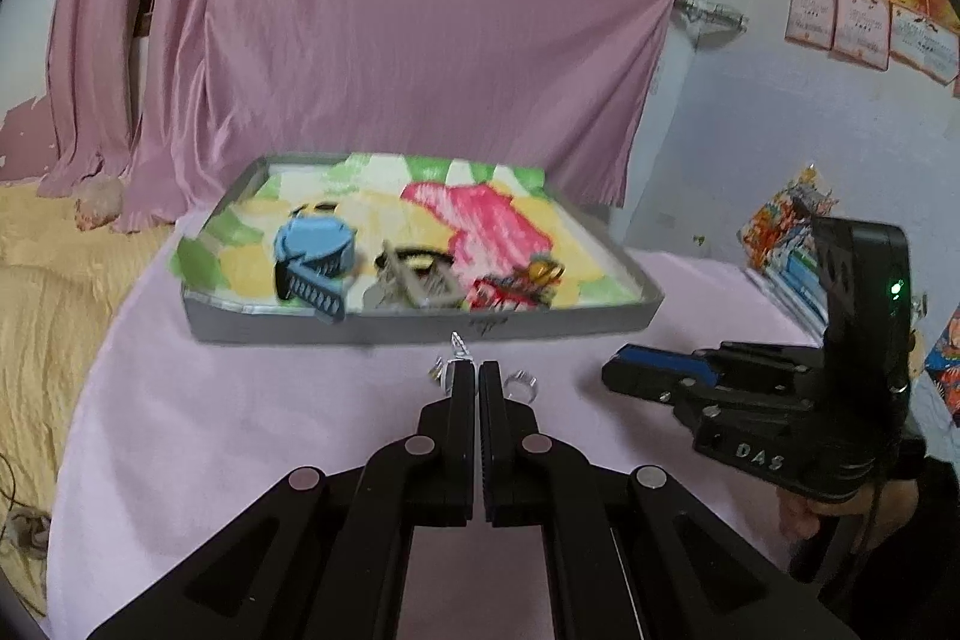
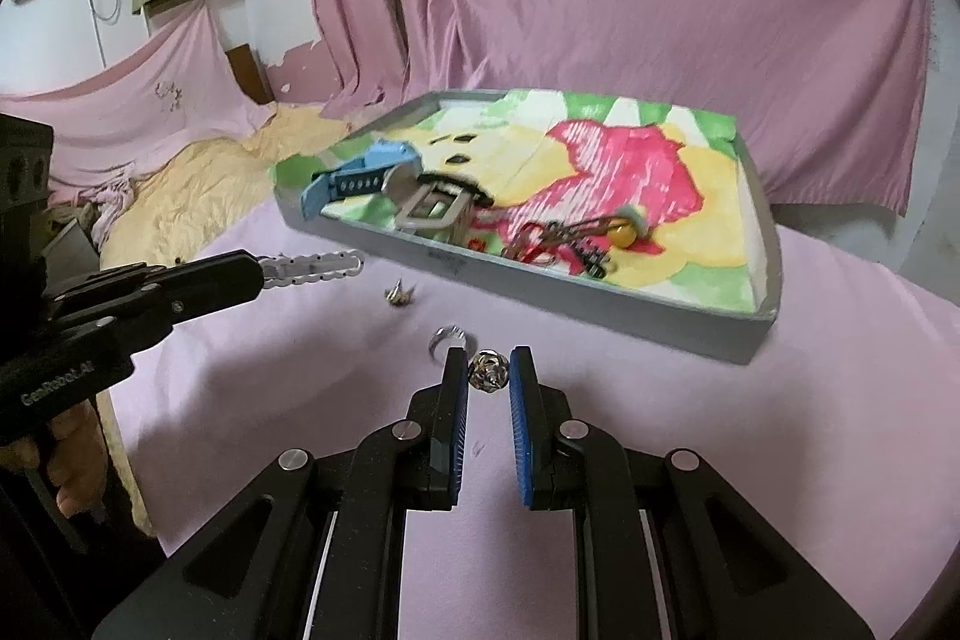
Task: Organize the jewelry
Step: 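Lift the charm keychain with the left tool while the right tool grasps the stud earring, then carry both items over the tray and open both tools to release them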
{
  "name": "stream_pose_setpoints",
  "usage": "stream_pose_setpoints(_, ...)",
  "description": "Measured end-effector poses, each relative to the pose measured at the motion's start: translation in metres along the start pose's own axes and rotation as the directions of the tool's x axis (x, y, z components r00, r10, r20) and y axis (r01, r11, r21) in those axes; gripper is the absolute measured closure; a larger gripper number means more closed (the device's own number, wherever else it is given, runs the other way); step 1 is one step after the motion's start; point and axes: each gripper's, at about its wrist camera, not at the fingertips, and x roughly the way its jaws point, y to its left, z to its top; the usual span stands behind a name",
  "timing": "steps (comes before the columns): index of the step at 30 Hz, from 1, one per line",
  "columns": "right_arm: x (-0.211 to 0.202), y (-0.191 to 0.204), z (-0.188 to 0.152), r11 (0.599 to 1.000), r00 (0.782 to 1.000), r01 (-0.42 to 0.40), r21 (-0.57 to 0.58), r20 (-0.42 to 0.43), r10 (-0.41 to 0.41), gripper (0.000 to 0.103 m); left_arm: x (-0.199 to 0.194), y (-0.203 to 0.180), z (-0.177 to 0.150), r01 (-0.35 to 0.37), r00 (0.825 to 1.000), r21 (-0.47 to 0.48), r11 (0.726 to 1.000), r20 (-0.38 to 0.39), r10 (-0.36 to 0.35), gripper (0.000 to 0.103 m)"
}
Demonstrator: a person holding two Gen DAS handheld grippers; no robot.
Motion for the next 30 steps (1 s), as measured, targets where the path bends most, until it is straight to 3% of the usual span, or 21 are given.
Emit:
stream_pose_setpoints(8,-0.001,-0.021,0.026,0.998,0.995,0.051,0.038,0.08,-0.054,0.091,0.021,-0.014,0.032,0.036,0.997,-0.009,0.999,0.07,-0.035,0.101)
stream_pose_setpoints(12,0.008,-0.033,0.035,0.996,0.994,0.071,0.059,0.084,-0.076,0.091,0.043,-0.021,0.044,0.055,0.996,-0.002,0.998,0.064,-0.055,0.101)
stream_pose_setpoints(20,0.036,-0.053,0.041,0.991,0.995,0.097,0.096,0.029,-0.1,0.091,0.089,-0.019,0.047,0.072,0.997,-0.024,0.997,-0.011,-0.072,0.101)
stream_pose_setpoints(30,0.064,-0.054,0.044,0.992,0.992,0.108,0.058,-0.068,-0.104,0.091,0.111,-0.014,0.04,0.062,0.992,-0.039,0.997,-0.106,-0.066,0.101)
